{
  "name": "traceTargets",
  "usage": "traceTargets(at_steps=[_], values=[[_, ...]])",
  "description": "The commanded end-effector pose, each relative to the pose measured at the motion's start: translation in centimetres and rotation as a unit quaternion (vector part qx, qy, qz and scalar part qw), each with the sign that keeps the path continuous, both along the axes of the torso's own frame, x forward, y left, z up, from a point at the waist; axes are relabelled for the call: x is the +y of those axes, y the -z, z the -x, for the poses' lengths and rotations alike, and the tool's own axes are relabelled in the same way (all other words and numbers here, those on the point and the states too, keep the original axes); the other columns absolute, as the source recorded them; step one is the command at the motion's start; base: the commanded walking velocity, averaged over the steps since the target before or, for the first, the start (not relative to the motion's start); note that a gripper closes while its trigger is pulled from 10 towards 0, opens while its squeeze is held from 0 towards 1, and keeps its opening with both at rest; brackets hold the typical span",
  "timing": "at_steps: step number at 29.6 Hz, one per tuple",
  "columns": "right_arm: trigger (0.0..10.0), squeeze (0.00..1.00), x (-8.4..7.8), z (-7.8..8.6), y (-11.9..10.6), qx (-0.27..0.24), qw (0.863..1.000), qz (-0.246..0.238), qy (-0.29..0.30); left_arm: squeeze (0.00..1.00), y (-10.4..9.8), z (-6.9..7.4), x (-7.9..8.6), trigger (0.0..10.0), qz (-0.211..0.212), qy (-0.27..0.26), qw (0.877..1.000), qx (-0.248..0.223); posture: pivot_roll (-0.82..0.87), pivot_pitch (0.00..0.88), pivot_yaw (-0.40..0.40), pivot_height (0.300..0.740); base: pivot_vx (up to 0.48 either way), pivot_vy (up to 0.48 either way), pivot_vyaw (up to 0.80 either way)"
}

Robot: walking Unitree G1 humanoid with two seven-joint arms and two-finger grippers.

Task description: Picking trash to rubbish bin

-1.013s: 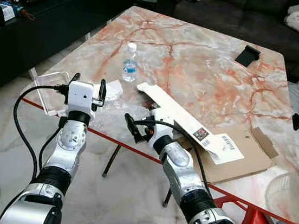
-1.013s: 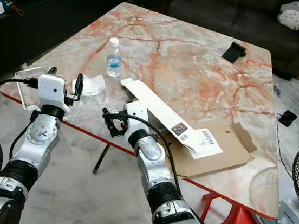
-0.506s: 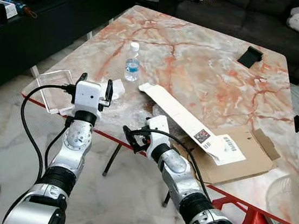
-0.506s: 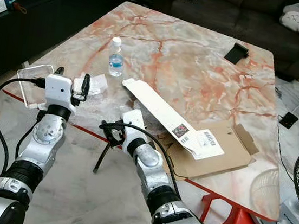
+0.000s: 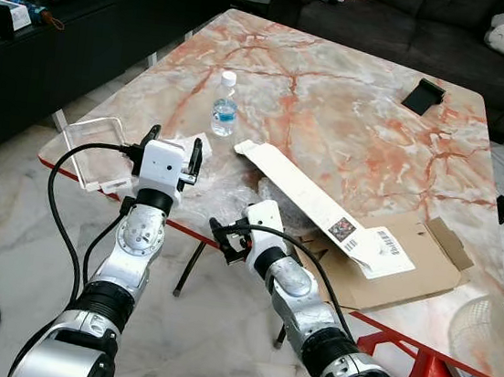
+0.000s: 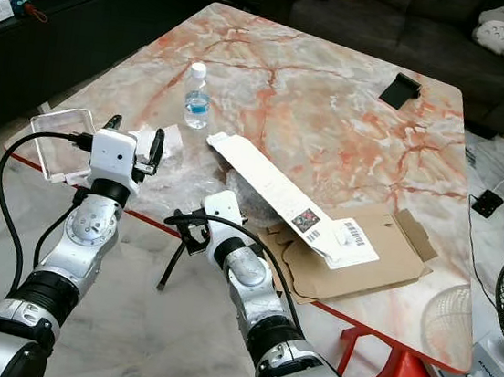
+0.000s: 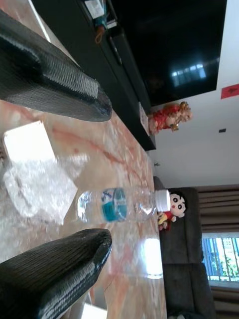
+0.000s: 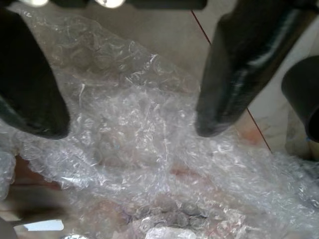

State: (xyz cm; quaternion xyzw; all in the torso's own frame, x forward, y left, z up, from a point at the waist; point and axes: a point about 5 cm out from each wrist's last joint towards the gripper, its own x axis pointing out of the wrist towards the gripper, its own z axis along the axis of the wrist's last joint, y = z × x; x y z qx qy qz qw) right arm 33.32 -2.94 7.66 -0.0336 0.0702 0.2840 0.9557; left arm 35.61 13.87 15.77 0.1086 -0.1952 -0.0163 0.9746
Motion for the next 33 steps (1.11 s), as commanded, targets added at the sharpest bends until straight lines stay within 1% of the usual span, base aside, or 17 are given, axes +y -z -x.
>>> traceTargets(at_steps=[1, 8, 18, 22, 25, 27, 28, 29, 31, 33], values=[[0.0, 0.00, 2.5, 0.5, -0.5, 0.003, 1.000, -0.018, -0.023, 0.00, -0.2, 0.1, -0.4, 10.0, -0.010, 0.005, 1.000, -0.004, -0.04, 0.098, -0.110, 0.740, 0.000, 0.000, 0.00], [0.0, 0.00, 2.6, 0.5, -0.5, 0.001, 1.000, -0.018, -0.019, 0.00, -0.2, 0.0, -0.8, 10.0, -0.014, 0.009, 1.000, -0.003, -0.04, 0.093, -0.104, 0.740, 0.000, 0.000, 0.00], [0.0, 0.00, 2.9, 0.9, -0.1, 0.006, 1.000, -0.019, -0.024, 0.00, -0.4, -0.1, -1.0, 10.0, -0.015, 0.013, 1.000, -0.003, -0.05, 0.087, -0.099, 0.740, 0.000, 0.000, 0.00], [0.0, 0.00, 3.1, 0.9, -0.3, 0.006, 0.999, -0.028, -0.031, 0.00, -0.4, -0.2, -1.0, 10.0, -0.014, 0.014, 1.000, -0.004, -0.05, 0.080, -0.096, 0.740, 0.000, 0.000, 0.00], [0.0, 0.00, 3.2, 0.8, -0.7, 0.004, 0.998, -0.047, -0.034, 0.00, -0.6, -0.2, -1.0, 10.0, -0.011, 0.014, 1.000, -0.005, -0.04, 0.077, -0.095, 0.740, 0.000, 0.000, 0.00], [0.0, 0.00, 3.2, 0.7, -1.0, 0.003, 0.998, -0.057, -0.036, 0.00, -0.7, -0.3, -0.9, 10.0, 0.001, 0.012, 1.000, -0.006, -0.05, 0.076, -0.094, 0.740, 0.000, 0.000, 0.00], [0.0, 0.00, 3.2, 0.6, -1.2, 0.003, 0.997, -0.066, -0.039, 0.00, -0.8, -0.3, -0.7, 10.0, 0.015, 0.009, 1.000, -0.006, -0.05, 0.072, -0.093, 0.740, 0.000, 0.000, 0.00], [0.0, 0.00, 3.1, 0.4, -1.7, 0.000, 0.995, -0.086, -0.043, 0.00, -0.9, -0.4, -0.3, 10.0, 0.036, 0.002, 0.999, -0.005, -0.05, 0.068, -0.091, 0.740, 0.000, 0.000, 0.00], [0.0, 0.00, 2.9, 0.2, -2.3, -0.007, 0.994, -0.103, -0.043, 0.00, -1.0, -0.6, 0.2, 10.0, 0.059, -0.006, 0.998, -0.004, -0.05, 0.064, -0.089, 0.740, 0.000, 0.000, 0.00], [0.0, 0.00, 2.8, 0.1, -2.5, -0.010, 0.993, -0.110, -0.042, 0.00, -1.0, -0.6, 0.4, 10.0, 0.065, -0.009, 0.998, -0.004, -0.05, 0.060, -0.087, 0.740, 0.000, 0.000, 0.00]])
